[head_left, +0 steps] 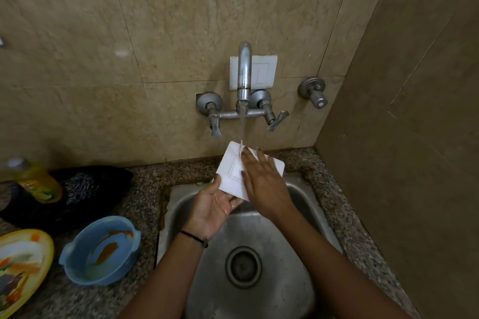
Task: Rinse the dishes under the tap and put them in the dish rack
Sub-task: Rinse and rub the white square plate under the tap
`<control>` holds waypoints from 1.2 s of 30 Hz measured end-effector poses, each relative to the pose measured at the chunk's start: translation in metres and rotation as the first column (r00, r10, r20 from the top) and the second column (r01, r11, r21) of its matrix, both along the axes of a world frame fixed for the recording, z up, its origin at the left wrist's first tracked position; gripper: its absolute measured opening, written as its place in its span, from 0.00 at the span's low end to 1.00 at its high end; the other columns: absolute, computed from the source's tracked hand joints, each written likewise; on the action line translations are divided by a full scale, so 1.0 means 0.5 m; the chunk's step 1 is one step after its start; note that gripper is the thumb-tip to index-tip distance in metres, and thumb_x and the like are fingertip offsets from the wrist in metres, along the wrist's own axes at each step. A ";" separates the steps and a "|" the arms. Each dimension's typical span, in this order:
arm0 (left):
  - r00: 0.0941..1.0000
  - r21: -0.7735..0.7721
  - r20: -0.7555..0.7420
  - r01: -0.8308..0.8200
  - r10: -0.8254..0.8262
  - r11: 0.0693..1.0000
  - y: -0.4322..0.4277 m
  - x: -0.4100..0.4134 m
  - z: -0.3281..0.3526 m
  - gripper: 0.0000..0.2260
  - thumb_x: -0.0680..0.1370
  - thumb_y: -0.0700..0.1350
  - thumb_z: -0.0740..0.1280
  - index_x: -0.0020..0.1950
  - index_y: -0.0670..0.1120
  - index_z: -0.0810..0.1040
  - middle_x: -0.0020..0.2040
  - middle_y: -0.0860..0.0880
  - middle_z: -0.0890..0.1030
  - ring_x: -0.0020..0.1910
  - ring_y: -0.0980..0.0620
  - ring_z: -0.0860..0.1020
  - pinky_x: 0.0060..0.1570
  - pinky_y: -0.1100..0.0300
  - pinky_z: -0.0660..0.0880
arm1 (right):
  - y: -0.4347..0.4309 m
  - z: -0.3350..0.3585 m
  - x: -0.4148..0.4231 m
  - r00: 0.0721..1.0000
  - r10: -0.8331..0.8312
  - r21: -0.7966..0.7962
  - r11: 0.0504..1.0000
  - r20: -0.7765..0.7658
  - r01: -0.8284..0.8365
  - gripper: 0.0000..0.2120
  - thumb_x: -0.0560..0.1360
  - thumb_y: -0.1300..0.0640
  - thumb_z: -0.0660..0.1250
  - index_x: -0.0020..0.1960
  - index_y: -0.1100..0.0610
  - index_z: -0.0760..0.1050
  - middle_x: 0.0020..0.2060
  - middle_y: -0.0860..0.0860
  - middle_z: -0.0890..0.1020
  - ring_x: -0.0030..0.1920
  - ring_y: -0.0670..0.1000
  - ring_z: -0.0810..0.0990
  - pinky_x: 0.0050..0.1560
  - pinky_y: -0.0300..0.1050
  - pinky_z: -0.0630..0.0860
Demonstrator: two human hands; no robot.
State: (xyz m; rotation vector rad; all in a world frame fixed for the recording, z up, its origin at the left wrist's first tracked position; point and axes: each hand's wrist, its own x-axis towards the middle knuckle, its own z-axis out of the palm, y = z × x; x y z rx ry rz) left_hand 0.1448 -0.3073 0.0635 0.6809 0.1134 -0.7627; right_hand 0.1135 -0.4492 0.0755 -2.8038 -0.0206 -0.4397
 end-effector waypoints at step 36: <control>0.917 0.372 0.246 0.209 -0.313 0.904 0.065 -0.007 0.025 0.21 0.74 0.33 0.68 0.66 0.44 0.75 0.59 0.43 0.82 0.55 0.45 0.82 0.49 0.51 0.81 | -0.047 0.064 0.038 0.912 0.303 0.528 0.841 -0.276 -0.120 0.15 0.74 0.58 0.69 0.60 0.56 0.79 0.62 0.50 0.78 0.65 0.43 0.70 0.62 0.22 0.59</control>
